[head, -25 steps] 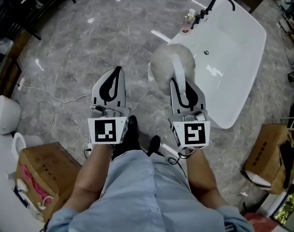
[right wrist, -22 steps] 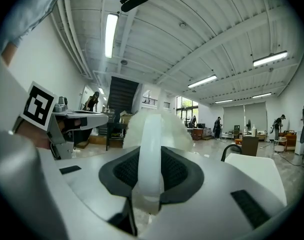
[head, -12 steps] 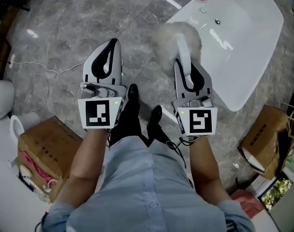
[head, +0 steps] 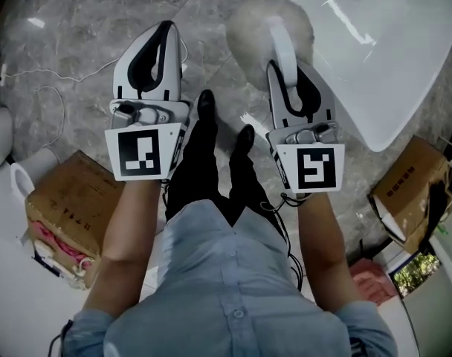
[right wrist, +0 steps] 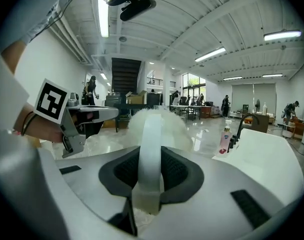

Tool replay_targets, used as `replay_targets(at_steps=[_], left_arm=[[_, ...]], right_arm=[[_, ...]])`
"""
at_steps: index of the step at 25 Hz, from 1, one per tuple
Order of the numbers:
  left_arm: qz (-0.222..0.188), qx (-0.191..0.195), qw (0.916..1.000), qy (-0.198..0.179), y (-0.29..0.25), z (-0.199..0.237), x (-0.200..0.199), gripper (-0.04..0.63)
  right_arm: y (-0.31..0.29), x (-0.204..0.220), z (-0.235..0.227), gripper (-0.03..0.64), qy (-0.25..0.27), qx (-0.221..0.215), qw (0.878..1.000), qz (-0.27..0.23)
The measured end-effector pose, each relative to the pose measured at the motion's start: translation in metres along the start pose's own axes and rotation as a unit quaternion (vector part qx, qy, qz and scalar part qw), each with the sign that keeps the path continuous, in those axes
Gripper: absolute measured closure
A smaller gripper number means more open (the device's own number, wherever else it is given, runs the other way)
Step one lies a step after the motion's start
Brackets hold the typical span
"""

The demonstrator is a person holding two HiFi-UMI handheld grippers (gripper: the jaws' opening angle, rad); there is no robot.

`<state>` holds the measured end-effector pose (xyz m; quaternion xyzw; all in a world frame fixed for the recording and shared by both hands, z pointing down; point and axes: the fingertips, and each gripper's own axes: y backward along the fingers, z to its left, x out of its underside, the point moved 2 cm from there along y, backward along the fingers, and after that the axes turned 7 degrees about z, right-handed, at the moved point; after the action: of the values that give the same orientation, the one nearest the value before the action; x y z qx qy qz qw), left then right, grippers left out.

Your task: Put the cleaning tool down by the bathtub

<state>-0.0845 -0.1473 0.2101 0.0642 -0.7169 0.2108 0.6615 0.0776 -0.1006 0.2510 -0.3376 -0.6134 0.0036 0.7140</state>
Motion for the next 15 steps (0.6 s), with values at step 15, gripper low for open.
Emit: replay_targets(at_steps=[15], left_arm=[[0.042, 0.01, 0.9985, 0.034, -0.052, 0.024, 0.126, 0.58]], right_arm=[[-0.102, 0.099, 0.032, 0.518, -0.002, -0.062, 0.997, 0.051]])
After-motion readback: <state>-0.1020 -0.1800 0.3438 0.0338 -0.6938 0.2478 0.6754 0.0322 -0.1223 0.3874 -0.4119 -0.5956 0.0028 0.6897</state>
